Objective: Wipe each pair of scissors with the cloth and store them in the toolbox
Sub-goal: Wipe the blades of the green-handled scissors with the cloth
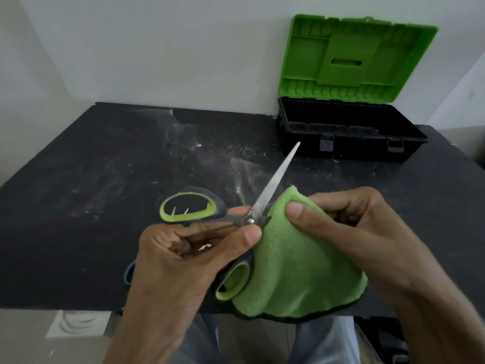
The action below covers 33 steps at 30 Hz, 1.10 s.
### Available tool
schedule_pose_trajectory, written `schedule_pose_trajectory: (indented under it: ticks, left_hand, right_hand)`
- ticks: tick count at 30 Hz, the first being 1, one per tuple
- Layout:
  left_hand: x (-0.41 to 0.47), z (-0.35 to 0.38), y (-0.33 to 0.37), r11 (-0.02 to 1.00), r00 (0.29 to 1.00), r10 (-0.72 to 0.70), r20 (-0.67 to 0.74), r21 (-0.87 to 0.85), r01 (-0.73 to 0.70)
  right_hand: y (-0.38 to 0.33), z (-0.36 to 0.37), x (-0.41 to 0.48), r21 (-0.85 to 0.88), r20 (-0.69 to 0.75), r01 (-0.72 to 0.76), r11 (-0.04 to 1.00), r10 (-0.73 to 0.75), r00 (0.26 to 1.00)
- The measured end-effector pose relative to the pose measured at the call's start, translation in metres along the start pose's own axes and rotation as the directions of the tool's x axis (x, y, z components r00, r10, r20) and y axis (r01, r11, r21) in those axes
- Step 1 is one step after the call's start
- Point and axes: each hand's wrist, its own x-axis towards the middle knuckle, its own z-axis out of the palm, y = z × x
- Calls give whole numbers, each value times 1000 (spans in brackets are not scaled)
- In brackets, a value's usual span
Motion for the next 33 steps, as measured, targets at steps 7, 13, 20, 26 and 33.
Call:
schedule_pose_trajectory:
  ticks: [7,13,20,26,33]
  left_hand:
    - [-2,-16,0,998,998,-54,-42,-40,52]
    - [-4,4,-1,973,982,-180,50,-136,185]
    - [1,-3,1,941,965,-260,-17,-226,250]
    - [2,-5,-3,937,964,-266,16,-231,262]
    - [1,-13,0,945,976,-218,-6,-253,210]
  right_hand:
    - [0,-12,-2,-22,-7,-10,1000,10,1000]
    - [-1,0,1,-57,59,64,996,-60,996]
    - [2,1,3,-190,22,211,959,-210,977]
    - [5,8,6,-236,32,305,923,-306,952]
    - [1,-11,4,-229,45,280,932,-277,960]
